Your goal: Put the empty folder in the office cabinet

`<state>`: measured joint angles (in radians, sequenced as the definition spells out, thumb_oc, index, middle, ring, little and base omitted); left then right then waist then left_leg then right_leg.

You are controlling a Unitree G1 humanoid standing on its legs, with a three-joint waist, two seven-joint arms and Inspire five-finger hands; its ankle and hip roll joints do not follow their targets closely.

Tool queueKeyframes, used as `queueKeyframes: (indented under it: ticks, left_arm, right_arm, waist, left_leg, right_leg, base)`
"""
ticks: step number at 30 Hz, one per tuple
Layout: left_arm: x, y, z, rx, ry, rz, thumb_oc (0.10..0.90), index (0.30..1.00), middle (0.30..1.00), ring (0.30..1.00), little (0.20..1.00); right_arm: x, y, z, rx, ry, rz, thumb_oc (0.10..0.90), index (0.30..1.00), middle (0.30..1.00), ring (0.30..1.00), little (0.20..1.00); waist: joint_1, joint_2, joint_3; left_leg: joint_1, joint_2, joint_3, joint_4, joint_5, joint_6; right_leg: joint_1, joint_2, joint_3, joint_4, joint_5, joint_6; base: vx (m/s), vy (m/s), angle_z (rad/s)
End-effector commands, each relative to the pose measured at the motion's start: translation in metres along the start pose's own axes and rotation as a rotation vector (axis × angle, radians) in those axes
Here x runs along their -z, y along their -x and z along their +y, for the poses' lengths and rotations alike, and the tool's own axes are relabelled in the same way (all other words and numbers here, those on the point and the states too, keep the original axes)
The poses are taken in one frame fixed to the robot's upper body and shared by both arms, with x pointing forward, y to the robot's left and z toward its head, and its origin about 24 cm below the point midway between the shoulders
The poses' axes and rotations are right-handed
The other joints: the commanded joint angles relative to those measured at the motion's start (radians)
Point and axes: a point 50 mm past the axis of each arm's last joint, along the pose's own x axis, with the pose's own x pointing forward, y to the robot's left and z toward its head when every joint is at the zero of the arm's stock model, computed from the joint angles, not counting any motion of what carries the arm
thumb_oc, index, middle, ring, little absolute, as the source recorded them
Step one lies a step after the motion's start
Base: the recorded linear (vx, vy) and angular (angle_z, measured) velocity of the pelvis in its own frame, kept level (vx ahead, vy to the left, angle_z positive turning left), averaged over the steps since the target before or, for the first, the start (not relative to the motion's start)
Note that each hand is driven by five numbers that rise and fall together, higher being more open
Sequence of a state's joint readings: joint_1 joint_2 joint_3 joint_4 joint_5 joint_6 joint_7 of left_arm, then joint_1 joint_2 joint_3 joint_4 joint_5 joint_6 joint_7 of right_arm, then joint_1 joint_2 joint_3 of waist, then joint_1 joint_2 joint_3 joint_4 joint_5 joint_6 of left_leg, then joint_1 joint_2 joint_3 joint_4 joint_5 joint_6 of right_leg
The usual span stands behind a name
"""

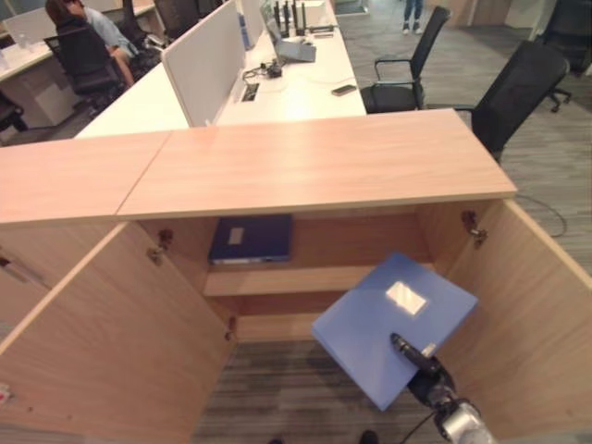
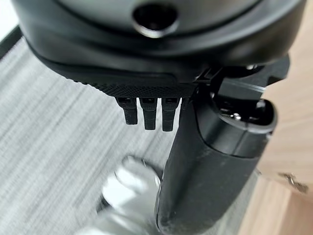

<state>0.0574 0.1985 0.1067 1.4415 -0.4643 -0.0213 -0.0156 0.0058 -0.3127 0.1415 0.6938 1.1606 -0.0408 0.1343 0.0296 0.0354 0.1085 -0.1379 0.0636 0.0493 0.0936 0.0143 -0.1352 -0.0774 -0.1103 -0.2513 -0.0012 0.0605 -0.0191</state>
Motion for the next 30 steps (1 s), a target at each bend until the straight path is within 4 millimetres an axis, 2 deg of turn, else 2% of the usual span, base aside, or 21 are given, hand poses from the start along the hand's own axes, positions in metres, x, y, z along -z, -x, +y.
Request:
queueKeyframes:
  ticks: [1,2,3,4,5,6,7,10,11,12,14,15,16,18,19,22,23,24,25,26,30]
  left_arm:
    - [-0.004,0.001,0.017,-0.039,-0.047,-0.018,0.800,0.900,0.900,0.900,0.900]
    - [-0.009,0.001,0.015,-0.038,-0.059,-0.034,0.800,0.900,0.900,0.900,0.900]
    - [-0.009,0.001,0.014,-0.037,-0.059,-0.034,0.800,0.900,0.900,0.900,0.900]
    - [-0.013,0.001,0.012,-0.036,-0.065,-0.048,0.800,0.900,0.900,0.900,0.900]
    - [-0.019,0.000,0.010,-0.035,-0.070,-0.068,0.800,0.900,0.900,0.900,0.900]
    - [-0.032,0.000,0.005,-0.036,-0.063,-0.113,0.800,0.900,0.900,0.900,0.900]
    - [-0.039,0.000,0.002,-0.037,-0.059,-0.137,0.800,0.900,0.900,0.900,0.900]
    - [-0.045,0.001,-0.002,-0.043,-0.067,-0.159,0.800,0.900,0.900,0.900,0.900]
    - [-0.045,0.001,-0.002,-0.043,-0.067,-0.159,0.800,0.900,0.900,0.900,0.900]
    - [-0.041,0.000,-0.001,-0.049,-0.102,-0.147,0.800,0.900,0.900,0.900,0.900]
    - [-0.041,0.001,0.003,-0.060,-0.135,-0.139,0.800,0.900,0.900,0.900,0.900]
    - [-0.041,0.001,0.003,-0.060,-0.135,-0.139,0.800,0.900,0.900,0.900,0.900]
    - [-0.045,0.001,0.008,-0.079,-0.175,-0.144,0.800,0.900,0.900,0.900,0.900]
    - [-0.044,0.001,0.010,-0.086,-0.187,-0.142,0.800,0.900,0.900,0.900,0.900]
    - [-0.042,0.001,0.013,-0.094,-0.187,-0.127,0.800,0.900,0.900,0.900,0.900]
    - [-0.043,0.001,0.014,-0.096,-0.173,-0.131,0.800,0.900,0.900,0.900,0.900]
    - [-0.047,0.002,0.013,-0.098,-0.143,-0.143,0.800,0.900,0.900,0.900,0.900]
    - [-0.049,0.002,0.013,-0.097,-0.142,-0.152,0.800,0.900,0.900,0.900,0.900]
    - [-0.049,0.002,0.013,-0.097,-0.142,-0.152,0.800,0.900,0.900,0.900,0.900]
    - [-0.053,0.002,0.013,-0.101,-0.113,-0.168,0.800,0.900,0.900,0.900,0.900]
    - [-0.044,0.002,0.015,-0.109,-0.076,-0.152,0.800,0.900,0.900,0.900,0.900]
  right_arm:
    - [-0.029,-0.018,0.081,-0.313,-0.101,-0.188,0.400,0.300,0.300,0.300,0.300]
    - [-0.036,-0.019,0.095,-0.357,-0.102,-0.218,0.400,0.300,0.300,0.300,0.300]
    - [-0.036,-0.019,0.095,-0.357,-0.102,-0.218,0.400,0.300,0.300,0.300,0.300]
    - [-0.043,-0.020,0.105,-0.387,-0.102,-0.240,0.400,0.300,0.300,0.300,0.300]
    - [-0.054,-0.021,0.121,-0.439,-0.091,-0.275,0.400,0.300,0.300,0.300,0.300]
    - [-0.072,-0.022,0.153,-0.526,-0.086,-0.332,0.400,0.300,0.300,0.300,0.300]
    - [-0.081,-0.023,0.168,-0.562,-0.088,-0.365,0.400,0.300,0.300,0.300,0.300]
    - [-0.097,-0.023,0.192,-0.606,-0.118,-0.417,0.400,0.300,0.300,0.300,0.300]
    - [-0.097,-0.023,0.192,-0.606,-0.118,-0.417,0.400,0.300,0.300,0.300,0.300]
    - [-0.095,-0.022,0.192,-0.602,-0.111,-0.421,0.400,0.300,0.300,0.300,0.300]
    - [-0.091,-0.020,0.192,-0.614,-0.121,-0.417,0.400,0.300,0.300,0.300,0.300]
    - [-0.091,-0.020,0.192,-0.614,-0.121,-0.417,0.400,0.300,0.300,0.300,0.300]
    - [-0.085,-0.019,0.196,-0.624,-0.131,-0.409,0.400,0.300,0.300,0.300,0.300]
    - [-0.082,-0.019,0.200,-0.635,-0.139,-0.404,0.400,0.300,0.300,0.300,0.300]
    - [-0.083,-0.018,0.208,-0.652,-0.151,-0.401,0.400,0.300,0.300,0.300,0.300]
    - [-0.083,-0.017,0.210,-0.662,-0.153,-0.398,0.400,0.300,0.300,0.300,0.300]
    - [-0.084,-0.016,0.213,-0.672,-0.151,-0.398,0.400,0.300,0.300,0.300,0.300]
    - [-0.084,-0.016,0.211,-0.665,-0.159,-0.406,0.400,0.300,0.300,0.300,0.300]
    - [-0.084,-0.016,0.211,-0.665,-0.159,-0.406,0.400,0.300,0.300,0.300,0.300]
    - [-0.085,-0.015,0.209,-0.662,-0.175,-0.415,0.400,0.300,0.300,0.300,0.300]
    - [-0.086,-0.017,0.202,-0.635,-0.192,-0.422,0.400,0.300,0.300,0.300,0.300]
  waist:
    - [0.006,-0.030,0.001]
    - [0.005,-0.025,0.016]
    - [0.005,-0.025,0.015]
    - [0.005,-0.022,0.030]
    - [0.007,-0.017,0.052]
    - [0.011,-0.012,0.091]
    - [0.018,-0.009,0.103]
    - [0.029,-0.009,0.099]
    - [0.029,-0.009,0.100]
    - [0.035,-0.007,0.090]
    - [0.034,-0.002,0.101]
    - [0.034,-0.002,0.101]
    - [0.039,0.004,0.114]
    - [0.045,0.004,0.115]
    - [0.045,0.004,0.117]
    - [0.037,0.005,0.124]
    - [0.024,0.001,0.135]
    - [0.019,-0.008,0.136]
    - [0.018,-0.007,0.138]
    - [0.022,-0.019,0.138]
    - [0.023,-0.032,0.122]
  left_leg:
    - [-0.045,0.013,0.000,0.007,0.012,0.034]
    - [-0.056,0.015,0.002,0.000,0.015,0.043]
    - [-0.058,0.015,0.003,0.000,0.014,0.043]
    - [-0.073,0.017,0.009,0.005,0.015,0.047]
    - [-0.096,0.017,0.019,0.015,0.012,0.054]
    - [-0.144,0.015,0.034,0.032,0.008,0.067]
    - [-0.176,0.013,0.043,0.046,0.007,0.074]
    - [-0.208,-0.006,0.046,0.043,0.003,0.091]
    - [-0.207,-0.006,0.047,0.043,0.003,0.091]
    - [-0.173,-0.032,0.045,0.019,-0.014,0.115]
    - [-0.129,-0.060,0.055,0.006,-0.027,0.141]
    - [-0.129,-0.060,0.055,0.006,-0.027,0.141]
    - [-0.088,-0.076,0.068,0.000,-0.037,0.156]
    - [-0.068,-0.080,0.078,-0.011,-0.041,0.157]
    - [-0.024,-0.070,0.088,-0.047,-0.044,0.145]
    - [-0.011,-0.068,0.080,-0.049,-0.049,0.140]
    - [0.010,-0.066,0.069,-0.038,-0.071,0.133]
    - [0.021,-0.069,0.055,-0.019,-0.094,0.131]
    - [0.022,-0.069,0.054,-0.018,-0.095,0.130]
    - [0.018,-0.065,0.045,0.027,-0.125,0.131]
    - [-0.015,-0.006,0.032,0.162,-0.179,0.108]
  right_leg:
    - [0.076,0.032,0.049,0.073,-0.197,0.056]
    - [0.045,0.035,0.065,0.087,-0.200,0.057]
    - [0.043,0.035,0.066,0.088,-0.201,0.057]
    - [0.011,0.032,0.075,0.106,-0.199,0.057]
    - [-0.038,0.028,0.089,0.138,-0.198,0.057]
    - [-0.135,0.023,0.118,0.206,-0.195,0.058]
    - [-0.185,0.017,0.133,0.236,-0.190,0.060]
    - [-0.215,0.005,0.151,0.227,-0.182,0.071]
    - [-0.215,0.005,0.151,0.227,-0.182,0.072]
    - [-0.177,-0.016,0.152,0.216,-0.180,0.094]
    - [-0.188,-0.059,0.156,0.316,-0.150,0.125]
    - [-0.188,-0.059,0.156,0.316,-0.150,0.125]
    - [-0.202,-0.085,0.156,0.410,-0.162,0.116]
    - [-0.209,-0.096,0.142,0.418,-0.165,0.110]
    - [-0.223,-0.074,0.106,0.294,-0.117,0.102]
    - [-0.235,-0.055,0.105,0.230,-0.089,0.108]
    - [-0.258,-0.049,0.104,0.161,-0.053,0.120]
    - [-0.235,-0.045,0.113,0.114,-0.056,0.120]
    - [-0.232,-0.045,0.112,0.112,-0.055,0.120]
    - [-0.215,-0.044,0.109,0.130,-0.056,0.107]
    - [-0.177,0.000,0.089,0.147,-0.103,0.067]
  base:
    - [0.02,0.106,-0.47]
    - [0.00,0.085,-0.52]
    - [-0.06,0.095,-0.57]
    - [-0.11,0.104,-0.38]
    - [-0.27,0.203,-0.31]
    - [-0.31,0.221,-0.18]
    - [-0.26,0.205,-0.40]
    - [-0.03,0.138,-0.21]
    - [0.14,0.172,0.01]
    - [0.16,0.200,-0.09]
    - [0.12,0.204,-0.03]
    - [0.11,0.189,0.12]
    - [0.09,0.120,0.12]
    - [0.17,0.070,0.10]
    - [0.20,-0.013,0.00]
    - [0.15,-0.094,-0.37]
    - [0.24,-0.170,0.09]
    - [0.24,-0.171,0.16]
    - [0.23,-0.192,0.21]
    - [0.19,-0.189,0.07]
    - [0.18,-0.246,0.17]
